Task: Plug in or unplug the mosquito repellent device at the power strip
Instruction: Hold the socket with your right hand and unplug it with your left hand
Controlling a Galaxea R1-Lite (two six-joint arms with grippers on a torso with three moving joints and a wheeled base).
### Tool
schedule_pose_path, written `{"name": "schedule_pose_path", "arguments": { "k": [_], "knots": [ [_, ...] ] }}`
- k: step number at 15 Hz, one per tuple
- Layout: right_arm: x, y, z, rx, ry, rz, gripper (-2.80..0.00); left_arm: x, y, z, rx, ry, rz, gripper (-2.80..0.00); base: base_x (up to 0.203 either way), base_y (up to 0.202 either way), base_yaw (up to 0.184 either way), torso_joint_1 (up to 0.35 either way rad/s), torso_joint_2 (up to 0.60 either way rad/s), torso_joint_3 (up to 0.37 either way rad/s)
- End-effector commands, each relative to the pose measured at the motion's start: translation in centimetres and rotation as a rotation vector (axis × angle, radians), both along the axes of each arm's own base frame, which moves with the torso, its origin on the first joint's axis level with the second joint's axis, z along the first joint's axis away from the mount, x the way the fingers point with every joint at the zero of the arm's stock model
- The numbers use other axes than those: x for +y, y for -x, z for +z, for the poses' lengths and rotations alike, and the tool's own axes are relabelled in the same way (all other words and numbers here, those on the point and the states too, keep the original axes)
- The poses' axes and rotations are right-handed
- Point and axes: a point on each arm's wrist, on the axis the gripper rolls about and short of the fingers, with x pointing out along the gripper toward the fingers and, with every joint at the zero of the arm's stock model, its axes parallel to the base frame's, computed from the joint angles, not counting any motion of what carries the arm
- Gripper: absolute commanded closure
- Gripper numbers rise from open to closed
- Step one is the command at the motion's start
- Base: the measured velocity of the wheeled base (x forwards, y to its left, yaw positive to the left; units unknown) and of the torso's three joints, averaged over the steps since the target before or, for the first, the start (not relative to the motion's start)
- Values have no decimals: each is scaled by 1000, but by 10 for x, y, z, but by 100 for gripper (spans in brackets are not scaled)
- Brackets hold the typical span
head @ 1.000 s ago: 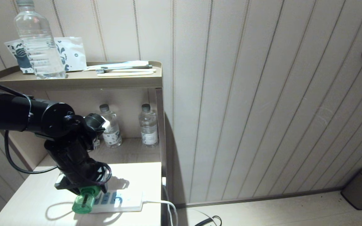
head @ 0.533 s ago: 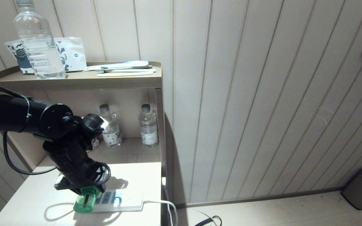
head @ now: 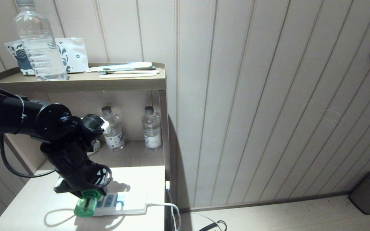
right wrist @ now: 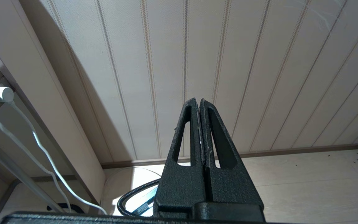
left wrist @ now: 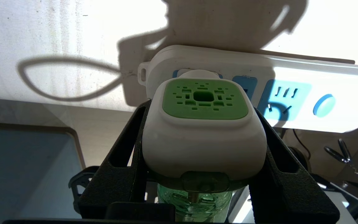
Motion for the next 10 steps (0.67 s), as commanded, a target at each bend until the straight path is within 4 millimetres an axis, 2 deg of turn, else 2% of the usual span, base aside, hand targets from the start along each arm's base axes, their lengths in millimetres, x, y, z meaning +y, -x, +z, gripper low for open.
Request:
{"name": "schedule_pose_path", "arguments": {
  "k": [1, 10],
  "knots": [
    [0, 0, 0, 0, 0, 0, 0, 1, 3, 5, -9, 6, -3, 0, 0, 0, 0, 0, 0, 0],
    [0, 0, 0, 0, 0, 0, 0, -2, -1, -1, 21, 59, -13, 0, 0, 0, 0, 0, 0, 0]
  ]
}}
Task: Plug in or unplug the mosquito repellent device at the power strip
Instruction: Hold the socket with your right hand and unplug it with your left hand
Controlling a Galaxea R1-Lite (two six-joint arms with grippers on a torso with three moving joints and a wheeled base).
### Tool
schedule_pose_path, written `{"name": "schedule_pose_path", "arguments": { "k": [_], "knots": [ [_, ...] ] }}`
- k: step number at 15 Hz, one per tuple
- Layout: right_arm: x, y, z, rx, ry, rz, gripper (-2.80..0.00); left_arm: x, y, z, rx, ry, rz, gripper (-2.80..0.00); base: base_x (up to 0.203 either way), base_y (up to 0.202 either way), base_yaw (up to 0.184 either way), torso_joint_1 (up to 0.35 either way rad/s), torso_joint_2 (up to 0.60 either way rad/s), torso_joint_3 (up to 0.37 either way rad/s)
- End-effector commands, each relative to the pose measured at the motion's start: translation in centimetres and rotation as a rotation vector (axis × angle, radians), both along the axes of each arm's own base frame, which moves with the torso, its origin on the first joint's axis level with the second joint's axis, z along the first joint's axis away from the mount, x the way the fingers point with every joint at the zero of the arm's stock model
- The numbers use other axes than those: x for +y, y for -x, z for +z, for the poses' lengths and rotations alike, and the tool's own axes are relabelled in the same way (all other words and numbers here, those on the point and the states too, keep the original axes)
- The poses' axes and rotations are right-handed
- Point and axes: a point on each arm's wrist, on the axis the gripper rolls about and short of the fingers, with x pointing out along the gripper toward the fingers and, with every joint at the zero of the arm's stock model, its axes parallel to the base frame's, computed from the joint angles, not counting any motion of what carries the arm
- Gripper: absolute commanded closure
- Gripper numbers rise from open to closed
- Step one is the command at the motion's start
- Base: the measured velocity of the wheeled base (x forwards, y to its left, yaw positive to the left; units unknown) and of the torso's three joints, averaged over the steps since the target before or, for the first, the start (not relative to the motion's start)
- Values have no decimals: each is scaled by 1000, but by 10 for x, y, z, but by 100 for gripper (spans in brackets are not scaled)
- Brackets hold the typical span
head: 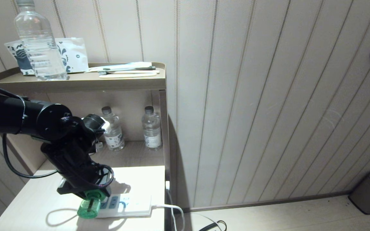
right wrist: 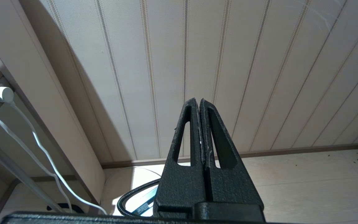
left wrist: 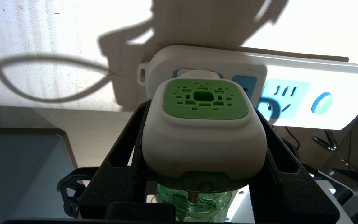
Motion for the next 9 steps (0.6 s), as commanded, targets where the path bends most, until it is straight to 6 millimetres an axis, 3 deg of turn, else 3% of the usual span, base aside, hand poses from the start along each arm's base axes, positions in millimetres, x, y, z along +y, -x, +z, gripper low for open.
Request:
{"name": "schedule_pose_path", "arguments": {
  "k": [1, 9],
  "knots": [
    [0, 0, 0, -1, 0, 0, 0, 0, 0, 1, 2, 2, 4, 0, 0, 0, 0, 0, 0, 0],
    [0, 0, 0, 1, -1, 1, 0, 1, 2, 0, 6, -9, 6, 0, 0, 0, 0, 0, 0, 0]
  ]
}}
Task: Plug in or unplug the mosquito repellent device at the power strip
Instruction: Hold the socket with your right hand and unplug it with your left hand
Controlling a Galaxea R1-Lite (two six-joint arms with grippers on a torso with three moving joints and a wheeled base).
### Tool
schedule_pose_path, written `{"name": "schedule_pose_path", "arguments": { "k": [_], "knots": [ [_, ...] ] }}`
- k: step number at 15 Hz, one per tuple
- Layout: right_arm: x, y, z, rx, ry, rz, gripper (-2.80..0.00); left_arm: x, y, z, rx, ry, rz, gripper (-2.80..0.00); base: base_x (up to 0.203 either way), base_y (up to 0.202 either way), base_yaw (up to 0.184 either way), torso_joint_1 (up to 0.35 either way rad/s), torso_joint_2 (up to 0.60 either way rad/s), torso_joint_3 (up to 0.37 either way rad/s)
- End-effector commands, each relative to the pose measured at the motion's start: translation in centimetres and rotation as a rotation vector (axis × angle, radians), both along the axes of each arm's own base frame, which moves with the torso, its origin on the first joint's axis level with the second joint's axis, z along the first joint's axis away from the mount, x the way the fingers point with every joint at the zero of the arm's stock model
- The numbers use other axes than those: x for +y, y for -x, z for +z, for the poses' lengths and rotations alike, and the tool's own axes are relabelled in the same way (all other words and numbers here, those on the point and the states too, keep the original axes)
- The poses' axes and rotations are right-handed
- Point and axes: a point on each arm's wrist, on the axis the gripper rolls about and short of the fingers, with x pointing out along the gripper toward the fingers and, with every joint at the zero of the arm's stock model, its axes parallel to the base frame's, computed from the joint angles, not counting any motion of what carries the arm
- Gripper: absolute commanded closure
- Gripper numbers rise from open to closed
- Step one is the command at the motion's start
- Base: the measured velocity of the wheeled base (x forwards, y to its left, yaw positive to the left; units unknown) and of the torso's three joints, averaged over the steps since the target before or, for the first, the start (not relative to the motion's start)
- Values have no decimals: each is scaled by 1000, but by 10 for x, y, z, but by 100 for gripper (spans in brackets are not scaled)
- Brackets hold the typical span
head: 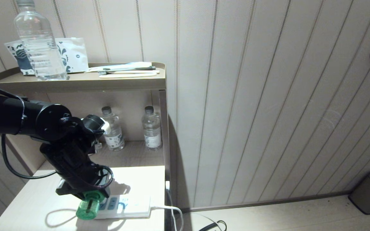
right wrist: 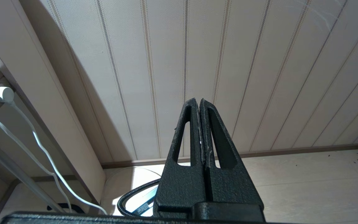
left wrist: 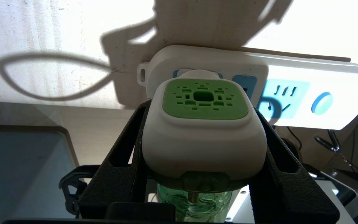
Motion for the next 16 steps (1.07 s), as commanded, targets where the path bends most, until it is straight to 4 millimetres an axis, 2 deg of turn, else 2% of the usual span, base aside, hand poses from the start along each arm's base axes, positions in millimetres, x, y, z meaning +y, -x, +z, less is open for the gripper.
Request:
{"name": "schedule_pose_path", "arguments": {
  "k": [1, 5, 6, 8, 11, 14, 16],
  "knots": [
    [0, 0, 0, 0, 2, 1, 0, 0, 0, 1, 1, 0, 3, 0, 0, 0, 0, 0, 0, 0],
    [0, 1, 1, -2, 14, 6, 0, -1, -2, -2, 4, 2, 3, 0, 0, 0, 0, 0, 0, 0],
    [0, 3, 9, -9, 18, 9, 0, -1, -3, -4, 11, 0, 3, 0, 0, 0, 0, 0, 0, 0],
    [1, 7, 42, -7, 19, 45, 0, -2, -5, -5, 10, 0, 3, 0, 0, 0, 0, 0, 0, 0],
    [3, -5, 89, 65, 14, 150, 0, -3, -6, -7, 18, -1, 1, 0, 0, 0, 0, 0, 0, 0],
    [8, -34, 133, 135, -3, 338, 0, -3, -7, -4, 4, 4, 4, 0, 0, 0, 0, 0, 0, 0],
    [10, -67, 151, 221, -13, 413, 0, -3, -7, -1, -6, 8, 3, 0, 0, 0, 0, 0, 0, 0]
  ]
}}
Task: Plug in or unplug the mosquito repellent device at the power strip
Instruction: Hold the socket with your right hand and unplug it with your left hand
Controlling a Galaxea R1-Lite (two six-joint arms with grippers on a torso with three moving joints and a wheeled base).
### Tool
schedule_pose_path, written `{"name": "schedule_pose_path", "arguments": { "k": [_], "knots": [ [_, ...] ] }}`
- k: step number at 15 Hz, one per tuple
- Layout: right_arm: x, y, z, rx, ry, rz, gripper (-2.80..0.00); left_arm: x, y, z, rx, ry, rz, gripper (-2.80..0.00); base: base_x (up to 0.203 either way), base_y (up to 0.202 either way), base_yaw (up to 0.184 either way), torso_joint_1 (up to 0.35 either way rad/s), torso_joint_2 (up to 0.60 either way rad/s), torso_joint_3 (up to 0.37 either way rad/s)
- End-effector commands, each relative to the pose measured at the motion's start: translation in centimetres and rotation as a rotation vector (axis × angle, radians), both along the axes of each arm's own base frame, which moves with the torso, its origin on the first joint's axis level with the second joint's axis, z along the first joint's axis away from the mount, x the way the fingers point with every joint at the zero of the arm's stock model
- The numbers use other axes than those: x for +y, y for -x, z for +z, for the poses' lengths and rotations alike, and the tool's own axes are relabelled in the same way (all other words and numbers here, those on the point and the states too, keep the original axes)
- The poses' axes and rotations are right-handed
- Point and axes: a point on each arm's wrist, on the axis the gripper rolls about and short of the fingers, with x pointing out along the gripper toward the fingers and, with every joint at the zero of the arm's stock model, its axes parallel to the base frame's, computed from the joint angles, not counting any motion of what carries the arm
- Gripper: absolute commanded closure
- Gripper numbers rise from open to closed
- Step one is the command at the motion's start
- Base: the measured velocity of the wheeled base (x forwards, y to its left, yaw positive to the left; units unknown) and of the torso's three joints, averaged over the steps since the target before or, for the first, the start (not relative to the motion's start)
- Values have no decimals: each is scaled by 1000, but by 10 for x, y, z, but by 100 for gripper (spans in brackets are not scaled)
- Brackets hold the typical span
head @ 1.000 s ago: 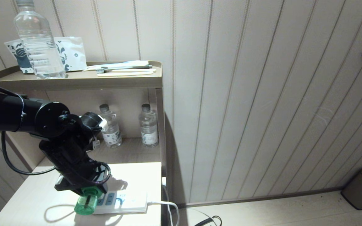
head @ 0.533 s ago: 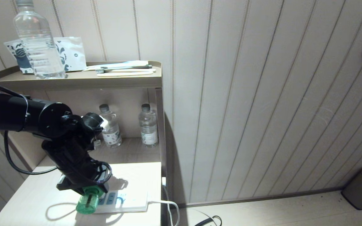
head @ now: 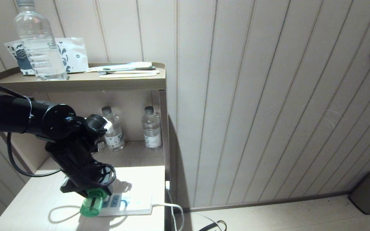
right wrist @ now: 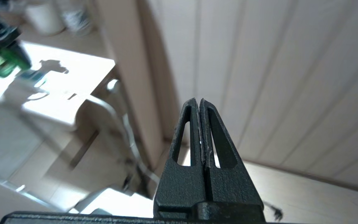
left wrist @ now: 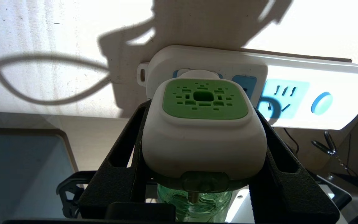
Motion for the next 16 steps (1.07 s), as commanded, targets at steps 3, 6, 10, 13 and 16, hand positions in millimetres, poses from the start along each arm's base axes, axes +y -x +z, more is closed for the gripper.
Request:
{"name": "schedule_pose_path", "arguments": {
  "k": [3, 6, 10, 13, 16],
  "knots": [
    [7, -80, 25, 192, 43, 121, 0, -1, -1, 3, -9, 4, 2, 0, 0, 0, 0, 0, 0, 0],
    [40, -109, 41, 221, 90, 260, 0, -1, 0, 7, -16, 6, 1, 0, 0, 0, 0, 0, 0, 0],
    [115, -127, 37, 295, 170, 365, 0, -1, 0, 7, -18, 5, 1, 0, 0, 0, 0, 0, 0, 0],
    [152, -136, 21, 359, 207, 380, 0, -1, -1, 7, -21, 5, 2, 0, 0, 0, 0, 0, 0, 0],
    [172, -151, 3, 423, 218, 377, 0, -1, -1, 6, -21, 6, 1, 0, 0, 0, 0, 0, 0, 0]
  ]
}}
